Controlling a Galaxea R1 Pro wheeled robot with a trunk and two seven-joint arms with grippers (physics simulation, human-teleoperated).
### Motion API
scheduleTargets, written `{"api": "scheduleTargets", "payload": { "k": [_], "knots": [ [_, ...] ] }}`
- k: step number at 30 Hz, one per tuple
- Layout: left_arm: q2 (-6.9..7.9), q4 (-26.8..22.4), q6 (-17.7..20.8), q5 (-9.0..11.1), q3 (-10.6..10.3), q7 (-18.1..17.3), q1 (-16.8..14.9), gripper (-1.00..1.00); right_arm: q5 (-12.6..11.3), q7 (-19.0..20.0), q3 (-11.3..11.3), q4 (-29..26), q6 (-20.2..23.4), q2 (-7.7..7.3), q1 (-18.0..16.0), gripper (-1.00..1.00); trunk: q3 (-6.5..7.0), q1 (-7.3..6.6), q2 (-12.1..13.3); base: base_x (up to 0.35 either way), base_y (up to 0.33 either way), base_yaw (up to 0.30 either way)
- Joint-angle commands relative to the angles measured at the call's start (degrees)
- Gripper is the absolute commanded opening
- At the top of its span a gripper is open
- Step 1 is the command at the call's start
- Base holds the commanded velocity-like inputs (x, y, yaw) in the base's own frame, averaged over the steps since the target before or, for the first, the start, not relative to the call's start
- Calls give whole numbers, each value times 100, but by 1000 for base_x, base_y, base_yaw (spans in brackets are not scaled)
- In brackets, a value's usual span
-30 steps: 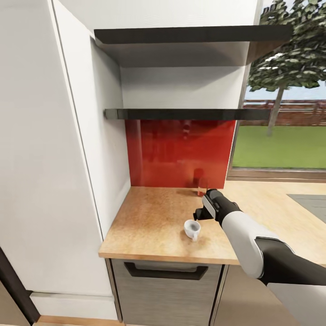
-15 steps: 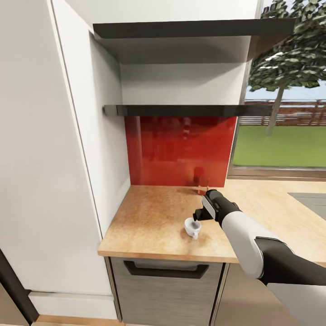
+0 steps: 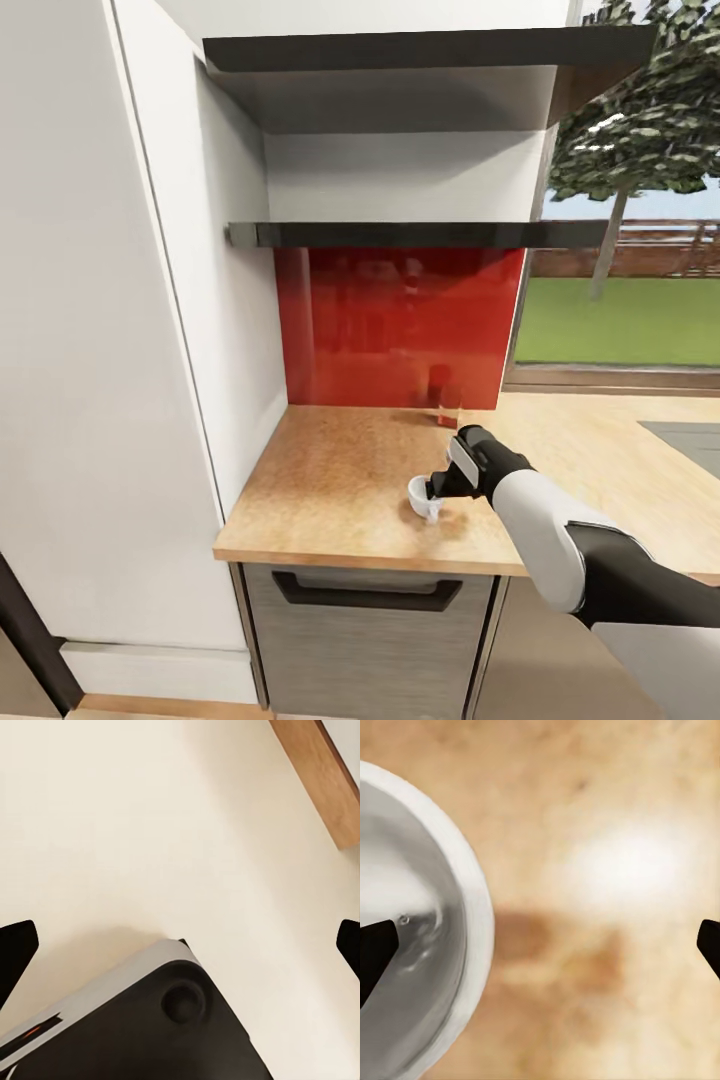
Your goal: Set up a coffee station on the kitchen countertop: keep the coffee maker on the countertop, move the bottle of coffee from the kitchen shelf to the counter next to the coffee maker, place a paper coffee filter on top of the coffee maker, put the saucer next to the coffee maker with the coffee cup on the saucer, and place the electric kettle next to the coffee maker.
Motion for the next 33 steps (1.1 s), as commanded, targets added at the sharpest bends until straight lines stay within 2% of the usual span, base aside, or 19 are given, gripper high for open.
{"api": "scheduleTargets", "payload": {
  "k": [1, 7, 8, 33],
  "knots": [
    [0, -5, 8, 61, 1, -48, 1, 100, 35, -15, -69, -5, 39, 6, -5, 100, -25, 23, -46, 0, 0, 0],
    [0, -5, 8, 61, 1, -48, 1, 100, 32, -15, -100, -2, 67, -1, -2, 100, -133, 155, -287, 0, 0, 0],
    [0, -5, 8, 61, 1, -48, 1, 100, 34, -15, -101, -2, 66, -1, -1, -100, -133, 155, -287, 0, 0, 0],
    [0, -5, 8, 69, 1, -48, 1, 100, 40, -15, -113, -2, -9, 9, 1, -100, -133, 155, -287, 0, 0, 0]
  ]
}}
